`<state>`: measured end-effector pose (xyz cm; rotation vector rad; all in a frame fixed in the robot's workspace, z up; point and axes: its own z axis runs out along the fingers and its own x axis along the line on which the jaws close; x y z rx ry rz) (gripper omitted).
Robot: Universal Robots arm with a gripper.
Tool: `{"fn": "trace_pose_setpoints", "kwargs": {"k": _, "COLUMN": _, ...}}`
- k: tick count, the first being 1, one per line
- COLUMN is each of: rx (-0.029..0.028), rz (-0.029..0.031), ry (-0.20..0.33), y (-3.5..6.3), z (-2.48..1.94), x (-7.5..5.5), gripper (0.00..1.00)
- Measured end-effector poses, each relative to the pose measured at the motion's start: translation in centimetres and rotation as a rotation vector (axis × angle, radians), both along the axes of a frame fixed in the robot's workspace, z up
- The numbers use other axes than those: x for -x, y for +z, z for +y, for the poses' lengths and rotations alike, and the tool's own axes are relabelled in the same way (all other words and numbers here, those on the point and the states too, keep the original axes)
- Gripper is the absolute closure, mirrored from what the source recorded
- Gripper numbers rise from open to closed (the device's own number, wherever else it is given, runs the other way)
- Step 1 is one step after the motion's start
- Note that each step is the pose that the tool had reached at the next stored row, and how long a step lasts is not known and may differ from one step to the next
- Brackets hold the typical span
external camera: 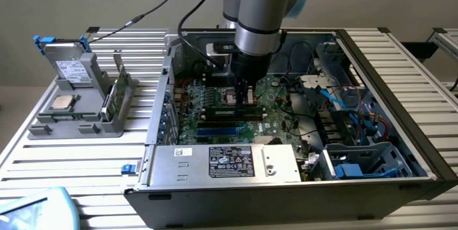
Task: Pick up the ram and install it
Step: 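Insert the ram into the slot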
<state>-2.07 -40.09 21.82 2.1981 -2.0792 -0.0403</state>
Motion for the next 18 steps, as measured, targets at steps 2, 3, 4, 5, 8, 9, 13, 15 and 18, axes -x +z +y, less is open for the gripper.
{"fn": "trace_pose_setpoints", "kwargs": {"k": 2, "rx": 0.0, "rz": -0.0001, "ry": 0.0, "y": -0.04, "z": 0.02, "x": 0.0, "gripper": 0.86}}
{"fn": "trace_pose_setpoints", "kwargs": {"k": 3, "rx": 0.0002, "rz": -0.0001, "ry": 0.0, "y": -0.06, "z": 0.03, "x": 0.0, "gripper": 0.86}}
{"fn": "trace_pose_setpoints", "kwargs": {"k": 4, "rx": 0.0004, "rz": 0.0, "ry": 0.0, "y": -0.08, "z": 0.04, "x": 0.0, "gripper": 0.86}}
{"fn": "trace_pose_setpoints", "kwargs": {"k": 5, "rx": 0.0009, "rz": 0.0, "ry": 0.0, "y": -0.09, "z": 0.04, "x": 0.0, "gripper": 0.86}}
{"fn": "trace_pose_setpoints", "kwargs": {"k": 8, "rx": 0.0044, "rz": -0.0002, "ry": 0.0, "y": -0.13, "z": 0.05, "x": 0.0, "gripper": 0.86}}
{"fn": "trace_pose_setpoints", "kwargs": {"k": 9, "rx": 0.0064, "rz": -0.0001, "ry": 0.0, "y": -0.13, "z": 0.05, "x": 0.0, "gripper": 0.86}}
{"fn": "trace_pose_setpoints", "kwargs": {"k": 13, "rx": 0.0105, "rz": 0.0, "ry": 0.0, "y": -0.13, "z": 0.09, "x": 0.0, "gripper": 0.86}}
{"fn": "trace_pose_setpoints", "kwargs": {"k": 15, "rx": 0.011, "rz": -0.0001, "ry": 0.0, "y": -0.13, "z": 0.11, "x": 0.0, "gripper": 0.86}}
{"fn": "trace_pose_setpoints", "kwargs": {"k": 18, "rx": 0.0111, "rz": 0.0, "ry": 0.0, "y": -0.17, "z": 0.16, "x": 0.0, "gripper": 0.86}}
